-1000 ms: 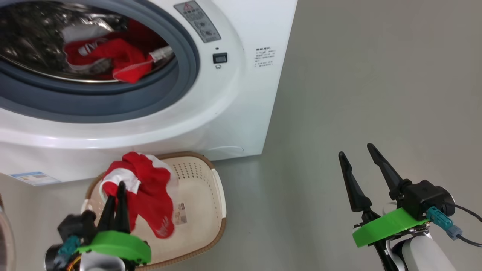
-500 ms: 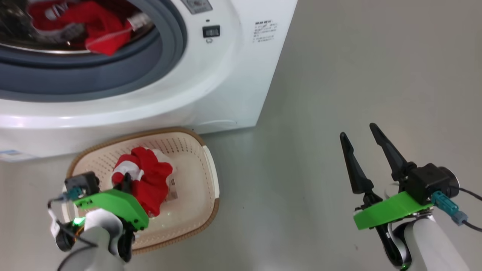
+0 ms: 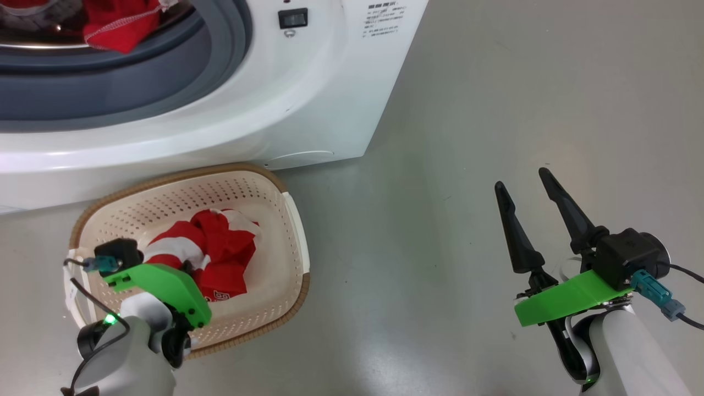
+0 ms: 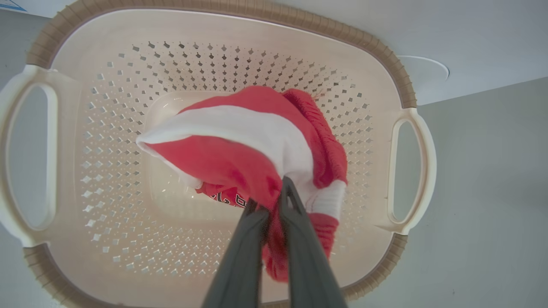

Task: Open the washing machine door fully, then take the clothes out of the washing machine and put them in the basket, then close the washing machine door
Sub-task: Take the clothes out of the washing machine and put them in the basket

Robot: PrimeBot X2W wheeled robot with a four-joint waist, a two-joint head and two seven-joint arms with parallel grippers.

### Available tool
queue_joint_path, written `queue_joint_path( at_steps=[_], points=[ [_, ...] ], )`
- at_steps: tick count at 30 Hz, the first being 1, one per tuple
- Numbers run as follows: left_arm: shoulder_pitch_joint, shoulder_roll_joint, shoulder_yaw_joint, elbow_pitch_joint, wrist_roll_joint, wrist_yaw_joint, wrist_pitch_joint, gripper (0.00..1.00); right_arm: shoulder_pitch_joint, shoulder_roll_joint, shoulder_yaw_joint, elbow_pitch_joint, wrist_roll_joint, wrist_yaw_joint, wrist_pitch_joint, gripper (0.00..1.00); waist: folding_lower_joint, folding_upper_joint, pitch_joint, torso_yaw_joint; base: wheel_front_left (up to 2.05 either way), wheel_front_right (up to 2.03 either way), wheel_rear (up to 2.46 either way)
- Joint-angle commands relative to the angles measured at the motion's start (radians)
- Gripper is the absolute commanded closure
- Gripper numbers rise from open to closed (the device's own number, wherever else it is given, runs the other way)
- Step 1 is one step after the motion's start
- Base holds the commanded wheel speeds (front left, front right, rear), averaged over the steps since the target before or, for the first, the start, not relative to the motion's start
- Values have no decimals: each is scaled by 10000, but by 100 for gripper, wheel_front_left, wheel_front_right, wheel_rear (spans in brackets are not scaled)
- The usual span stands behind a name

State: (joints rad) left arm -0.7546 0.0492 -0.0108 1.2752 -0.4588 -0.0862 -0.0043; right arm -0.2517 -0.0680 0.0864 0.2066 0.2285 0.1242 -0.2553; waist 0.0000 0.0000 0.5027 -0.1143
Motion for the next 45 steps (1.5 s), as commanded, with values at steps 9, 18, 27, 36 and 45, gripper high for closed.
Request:
queue_joint_path(
  at_steps=[9,18,27,36,45],
  points=[
    [-1,429,-114,31,100,-195,-562,0,-163,18,139,-16,0,65,-65,0,0,0,-268,210,0,0,0],
    [486,485,-223,-4,71,-304,-1990,0,34,60,155,84,-54,65,-65,0,0,0,-1180,470,0,0,0],
    [1081,584,-259,-658,111,-330,-2527,0,312,73,72,143,-135,65,-65,0,0,0,-2161,644,0,0,0],
    [2657,721,88,-2978,285,-120,-2571,0,767,90,68,199,-178,65,-65,0,0,0,-3283,636,0,0,0],
    [4519,616,288,-5701,502,274,-2573,0,1264,108,36,87,-137,65,-65,0,0,0,-4199,592,0,0,0]
  ],
)
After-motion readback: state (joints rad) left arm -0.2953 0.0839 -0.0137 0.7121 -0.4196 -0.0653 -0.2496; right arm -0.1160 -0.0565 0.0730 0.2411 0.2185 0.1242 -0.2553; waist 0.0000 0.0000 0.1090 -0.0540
